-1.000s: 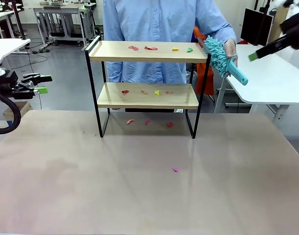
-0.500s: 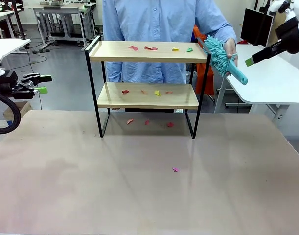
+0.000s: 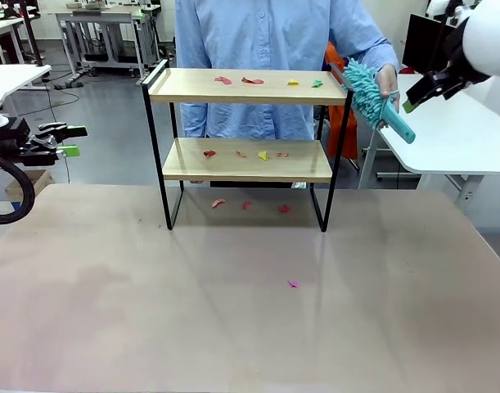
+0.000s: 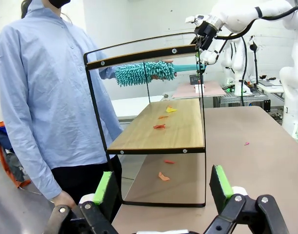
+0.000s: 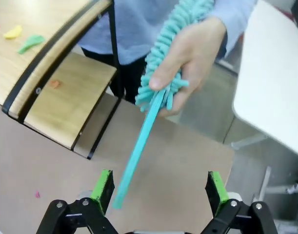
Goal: Clean the shelf.
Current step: Pick up the Duster handed by the human.
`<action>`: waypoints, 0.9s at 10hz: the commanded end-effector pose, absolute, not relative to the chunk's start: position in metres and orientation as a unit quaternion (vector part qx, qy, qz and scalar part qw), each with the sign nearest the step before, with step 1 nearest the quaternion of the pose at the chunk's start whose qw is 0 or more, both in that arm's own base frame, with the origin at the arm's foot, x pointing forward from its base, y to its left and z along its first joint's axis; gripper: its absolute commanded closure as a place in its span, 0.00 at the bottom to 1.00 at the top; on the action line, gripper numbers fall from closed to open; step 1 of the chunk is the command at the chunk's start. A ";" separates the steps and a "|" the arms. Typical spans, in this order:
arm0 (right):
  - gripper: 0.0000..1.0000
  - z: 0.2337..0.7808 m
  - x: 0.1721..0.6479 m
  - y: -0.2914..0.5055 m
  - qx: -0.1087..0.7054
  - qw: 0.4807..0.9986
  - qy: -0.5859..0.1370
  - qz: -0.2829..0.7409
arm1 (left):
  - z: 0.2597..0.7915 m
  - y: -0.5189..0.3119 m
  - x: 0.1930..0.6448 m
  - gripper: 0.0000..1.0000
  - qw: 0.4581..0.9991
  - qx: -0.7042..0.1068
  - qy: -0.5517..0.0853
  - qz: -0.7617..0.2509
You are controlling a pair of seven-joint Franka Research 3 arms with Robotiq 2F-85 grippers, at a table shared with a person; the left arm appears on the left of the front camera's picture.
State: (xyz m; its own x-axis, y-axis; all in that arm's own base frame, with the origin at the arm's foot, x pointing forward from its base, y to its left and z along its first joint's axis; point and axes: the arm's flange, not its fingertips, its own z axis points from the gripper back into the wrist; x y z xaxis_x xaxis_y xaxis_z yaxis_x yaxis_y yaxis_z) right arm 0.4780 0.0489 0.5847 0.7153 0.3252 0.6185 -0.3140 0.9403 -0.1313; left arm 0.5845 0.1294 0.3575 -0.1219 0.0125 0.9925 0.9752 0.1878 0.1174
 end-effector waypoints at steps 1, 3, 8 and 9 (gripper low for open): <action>0.00 0.578 0.480 0.076 -0.016 0.944 -0.299 0.138 | 0.359 0.130 0.585 0.00 0.506 -0.424 -0.581 -0.476; 0.00 0.557 0.485 0.086 -0.017 0.949 -0.291 0.118 | 0.359 0.130 0.585 0.00 0.506 -0.424 -0.581 -0.476; 0.00 0.527 0.489 0.090 0.013 0.951 -0.298 0.081 | 0.359 0.130 0.585 0.00 0.506 -0.424 -0.581 -0.476; 0.60 0.527 0.490 0.088 0.015 0.950 -0.304 0.072 | 0.359 0.130 0.585 0.00 0.506 -0.424 -0.581 -0.476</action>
